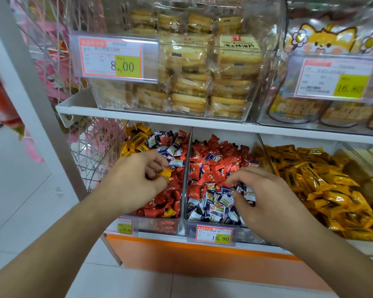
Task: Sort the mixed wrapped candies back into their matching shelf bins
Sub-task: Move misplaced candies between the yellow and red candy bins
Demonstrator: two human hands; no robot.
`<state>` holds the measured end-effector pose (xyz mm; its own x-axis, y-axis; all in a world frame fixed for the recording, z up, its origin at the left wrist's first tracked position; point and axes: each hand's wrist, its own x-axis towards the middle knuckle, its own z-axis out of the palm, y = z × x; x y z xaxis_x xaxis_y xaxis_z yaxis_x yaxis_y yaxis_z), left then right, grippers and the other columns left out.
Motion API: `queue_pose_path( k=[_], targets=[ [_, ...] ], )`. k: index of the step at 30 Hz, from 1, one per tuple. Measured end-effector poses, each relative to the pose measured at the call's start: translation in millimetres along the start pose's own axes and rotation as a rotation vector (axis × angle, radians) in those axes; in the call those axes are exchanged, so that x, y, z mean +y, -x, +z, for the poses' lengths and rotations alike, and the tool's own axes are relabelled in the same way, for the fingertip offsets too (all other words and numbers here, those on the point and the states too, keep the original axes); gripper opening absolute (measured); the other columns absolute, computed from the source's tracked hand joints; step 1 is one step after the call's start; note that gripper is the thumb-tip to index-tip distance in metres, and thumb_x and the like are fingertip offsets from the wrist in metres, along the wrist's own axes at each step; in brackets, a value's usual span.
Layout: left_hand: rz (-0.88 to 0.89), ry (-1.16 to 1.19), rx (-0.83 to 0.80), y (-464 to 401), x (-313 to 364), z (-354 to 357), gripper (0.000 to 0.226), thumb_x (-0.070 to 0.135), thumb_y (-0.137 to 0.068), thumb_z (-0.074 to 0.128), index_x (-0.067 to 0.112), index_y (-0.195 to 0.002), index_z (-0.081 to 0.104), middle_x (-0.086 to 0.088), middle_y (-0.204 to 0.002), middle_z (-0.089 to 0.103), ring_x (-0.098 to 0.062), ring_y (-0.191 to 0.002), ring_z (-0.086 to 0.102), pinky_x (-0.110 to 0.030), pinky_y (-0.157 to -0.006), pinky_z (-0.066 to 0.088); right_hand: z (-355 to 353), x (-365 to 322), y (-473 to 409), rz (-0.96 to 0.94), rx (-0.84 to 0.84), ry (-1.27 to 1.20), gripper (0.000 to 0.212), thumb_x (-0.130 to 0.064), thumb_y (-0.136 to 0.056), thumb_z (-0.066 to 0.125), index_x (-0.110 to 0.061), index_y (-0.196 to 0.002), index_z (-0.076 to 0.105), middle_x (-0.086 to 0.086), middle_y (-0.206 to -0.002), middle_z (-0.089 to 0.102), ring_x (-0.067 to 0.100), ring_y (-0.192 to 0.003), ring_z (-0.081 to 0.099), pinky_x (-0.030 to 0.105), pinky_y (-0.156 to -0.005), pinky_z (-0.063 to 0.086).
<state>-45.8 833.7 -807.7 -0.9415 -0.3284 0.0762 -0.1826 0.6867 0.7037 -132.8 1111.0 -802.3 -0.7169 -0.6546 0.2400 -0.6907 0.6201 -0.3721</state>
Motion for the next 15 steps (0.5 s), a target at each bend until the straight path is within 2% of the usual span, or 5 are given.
queue_pose_path(
  k=[3,5,8,12,15],
  targets=[
    [-0.033,0.273,0.046,8.8,20.0,-4.8,0.021,0.021,-0.090,0.077,0.037,-0.101,0.074,0.005,-0.095,0.071,-0.013,-0.089,0.069,-0.034,-0.082,0.056,-1.1,-5.4,1.7,-0.014,0.003,-0.043,0.026,-0.026,-0.097,0.066,-0.032,-0.122,0.063,-0.022,-0.120,0.061,-0.005,-0.116,0.051,0.013,-0.101,0.040],
    [-0.052,0.451,0.046,18.2,42.2,-1.9,0.014,0.014,-0.091,0.076,0.027,-0.097,0.076,0.000,-0.092,0.075,-0.018,-0.087,0.074,-0.028,-0.075,0.058,-1.5,-14.1,5.0,-0.010,-0.015,-0.128,0.033,-0.038,-0.097,0.065,-0.038,-0.129,0.056,-0.027,-0.122,0.059,-0.010,-0.119,0.049,0.006,-0.099,0.035],
    [-0.100,0.640,-0.046,32.2,69.6,15.4,0.007,0.009,-0.091,0.074,0.012,-0.097,0.075,-0.008,-0.090,0.077,-0.029,-0.083,0.076,-0.024,-0.073,0.059,-0.9,-26.0,10.4,-0.008,-0.022,-0.229,0.039,-0.051,-0.094,0.061,-0.044,-0.130,0.049,-0.026,-0.118,0.060,-0.004,-0.118,0.053,0.017,-0.096,0.043],
    [-0.129,0.699,-0.124,39.1,86.5,42.5,0.010,0.011,-0.088,0.078,0.012,-0.097,0.076,-0.011,-0.095,0.077,-0.028,-0.089,0.076,-0.041,-0.090,0.061,-4.7,-21.6,17.1,-0.003,0.078,-0.163,0.011,-0.042,-0.096,0.062,-0.038,-0.105,0.057,-0.016,-0.093,0.063,0.005,-0.089,0.060,0.035,-0.074,0.053],
    [-0.092,0.577,-0.118,40.2,92.6,42.9,0.014,0.020,-0.088,0.079,0.020,-0.100,0.074,0.002,-0.095,0.078,-0.012,-0.092,0.074,-0.033,-0.089,0.058,-21.0,3.6,16.2,0.125,0.162,-0.037,0.007,-0.040,-0.098,0.062,-0.034,-0.102,0.060,-0.013,-0.080,0.062,0.007,-0.068,0.057,0.030,-0.057,0.048]
  ],
)
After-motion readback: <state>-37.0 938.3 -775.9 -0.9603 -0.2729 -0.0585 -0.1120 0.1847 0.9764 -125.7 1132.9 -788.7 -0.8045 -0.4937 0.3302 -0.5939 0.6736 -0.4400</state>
